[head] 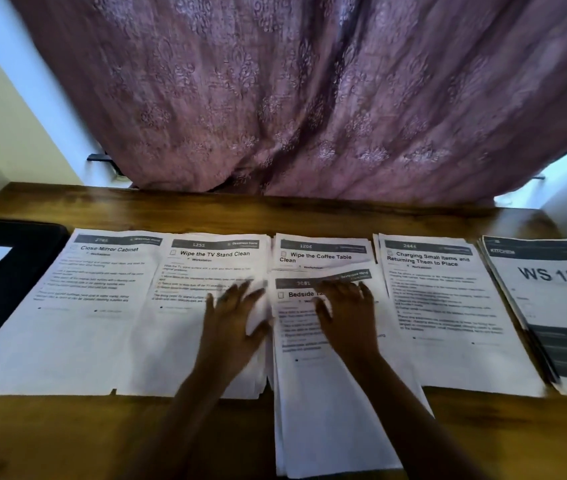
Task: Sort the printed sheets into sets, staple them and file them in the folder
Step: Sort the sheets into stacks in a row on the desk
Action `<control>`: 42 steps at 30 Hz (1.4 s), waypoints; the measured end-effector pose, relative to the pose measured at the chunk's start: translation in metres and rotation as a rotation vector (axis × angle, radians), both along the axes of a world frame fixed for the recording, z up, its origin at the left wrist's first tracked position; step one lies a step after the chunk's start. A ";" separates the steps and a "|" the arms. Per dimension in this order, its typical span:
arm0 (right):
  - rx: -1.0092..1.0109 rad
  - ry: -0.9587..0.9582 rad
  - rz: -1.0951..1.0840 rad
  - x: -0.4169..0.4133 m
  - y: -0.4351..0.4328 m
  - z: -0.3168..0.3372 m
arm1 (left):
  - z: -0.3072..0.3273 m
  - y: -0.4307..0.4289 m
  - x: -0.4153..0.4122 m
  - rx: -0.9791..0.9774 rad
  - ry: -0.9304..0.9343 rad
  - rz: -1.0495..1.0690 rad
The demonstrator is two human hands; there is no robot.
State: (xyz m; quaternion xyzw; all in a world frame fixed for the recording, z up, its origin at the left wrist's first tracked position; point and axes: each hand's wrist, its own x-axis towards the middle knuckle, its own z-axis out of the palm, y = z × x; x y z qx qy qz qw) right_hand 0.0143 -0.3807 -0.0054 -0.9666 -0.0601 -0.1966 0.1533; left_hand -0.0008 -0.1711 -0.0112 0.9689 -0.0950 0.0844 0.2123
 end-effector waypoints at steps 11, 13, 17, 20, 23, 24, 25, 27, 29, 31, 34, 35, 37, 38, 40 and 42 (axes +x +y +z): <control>0.107 0.214 -0.099 -0.005 -0.077 -0.017 | -0.041 -0.070 -0.019 0.072 0.030 -0.143; 0.108 0.223 -0.081 -0.006 -0.078 -0.023 | -0.044 -0.070 -0.020 0.083 0.034 -0.135; 0.101 0.258 -0.061 -0.008 -0.076 -0.024 | -0.045 -0.071 -0.021 0.114 0.040 -0.137; 0.114 0.284 -0.031 -0.008 -0.078 -0.020 | -0.045 -0.072 -0.020 0.129 0.042 -0.131; 0.181 0.346 0.011 -0.009 -0.080 -0.006 | -0.045 -0.073 -0.020 0.141 0.037 -0.131; 0.232 0.380 -0.002 -0.011 -0.079 0.000 | -0.045 -0.073 -0.020 0.143 0.037 -0.130; 0.297 0.394 -0.035 -0.013 -0.080 0.006 | -0.045 -0.073 -0.020 0.143 0.039 -0.131; 0.415 0.407 -0.129 -0.020 -0.082 0.016 | -0.045 -0.073 -0.021 0.124 0.053 -0.125; 0.486 0.433 -0.140 -0.028 -0.085 0.021 | -0.043 -0.073 -0.023 0.070 0.068 -0.109; 0.541 0.402 -0.106 -0.034 -0.090 0.026 | -0.041 -0.073 -0.023 -0.021 0.067 -0.100; 0.675 0.269 -0.086 -0.037 -0.100 0.041 | -0.028 -0.075 -0.017 -0.288 0.078 -0.066; 0.752 0.247 -0.086 -0.038 -0.102 0.048 | -0.018 -0.075 -0.017 -0.440 0.091 -0.050; 0.889 0.188 -0.081 -0.036 -0.103 0.063 | 0.007 -0.077 -0.020 -0.760 0.125 0.004; 0.947 0.160 -0.079 -0.034 -0.101 0.071 | 0.019 -0.075 -0.023 -0.877 0.141 0.047; 1.039 0.129 -0.066 -0.027 -0.092 0.084 | 0.034 -0.065 -0.023 -0.987 0.132 0.141; 1.073 0.110 -0.032 -0.019 -0.073 0.094 | 0.048 -0.044 -0.018 -0.974 0.069 0.204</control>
